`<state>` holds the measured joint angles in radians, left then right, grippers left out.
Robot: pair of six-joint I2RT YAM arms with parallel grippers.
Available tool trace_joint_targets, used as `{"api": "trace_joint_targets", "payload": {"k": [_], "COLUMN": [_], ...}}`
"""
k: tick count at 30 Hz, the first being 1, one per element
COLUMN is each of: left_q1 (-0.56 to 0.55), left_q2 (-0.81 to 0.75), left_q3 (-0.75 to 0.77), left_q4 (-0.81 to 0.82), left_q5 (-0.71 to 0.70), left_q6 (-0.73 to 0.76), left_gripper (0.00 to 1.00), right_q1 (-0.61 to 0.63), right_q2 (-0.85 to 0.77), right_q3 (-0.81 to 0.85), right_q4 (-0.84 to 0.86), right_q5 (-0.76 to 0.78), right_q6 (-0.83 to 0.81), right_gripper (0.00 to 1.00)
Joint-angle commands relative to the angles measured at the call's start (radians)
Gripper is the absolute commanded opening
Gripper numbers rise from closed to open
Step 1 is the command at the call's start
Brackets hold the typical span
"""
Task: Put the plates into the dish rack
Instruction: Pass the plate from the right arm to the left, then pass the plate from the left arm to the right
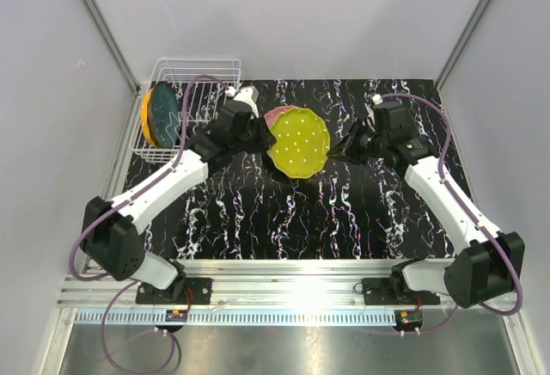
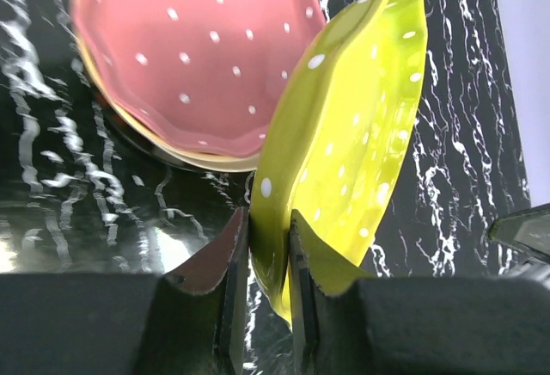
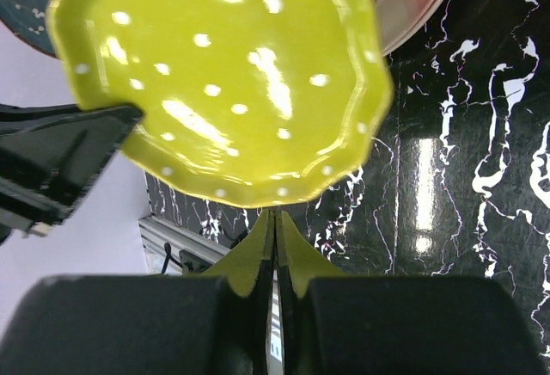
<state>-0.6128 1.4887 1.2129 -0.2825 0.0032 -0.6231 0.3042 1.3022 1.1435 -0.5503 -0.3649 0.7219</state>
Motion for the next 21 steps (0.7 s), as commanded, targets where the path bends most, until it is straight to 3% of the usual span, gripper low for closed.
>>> {"api": "trace_joint_targets", "payload": {"k": [1,7,10,13,21], "left_q1": [0.016,0.088,0.229,0.3,0.384], "left_q2": [-0.113,-0.203,-0.234,-0.261,-0.289], "left_q3": [0.143,0.209,0.22,0.217,0.234], "left_q4": [0.046,-0.063,-0.109,-0.133,-0.084], "left_q5": [-0.055,-0.186,-0.171,-0.19,-0.445], "left_q6": [0.081,0.217,0.217,0.246,0.434], "left_gripper": [0.0,0.0,0.0,0.0,0.0], "right_q1": [-0.008,-0.008,-0.008,-0.007,-0.008], "right_q2": [-0.057,-0.092,-0.101,-0.098,-0.092], "right_q3": [0.001,-0.008,-0.033,-0.05,-0.083], "right_q4": [0.007,0.004,0.019,0.042,0.078], "right_q5": [0.006,-0.003,-0.012,-0.035,-0.062], "right_q6": [-0.022,-0.045,-0.045,-0.036,-0.053], "right_gripper": [0.08,0.09,0.1,0.1,0.1]}}
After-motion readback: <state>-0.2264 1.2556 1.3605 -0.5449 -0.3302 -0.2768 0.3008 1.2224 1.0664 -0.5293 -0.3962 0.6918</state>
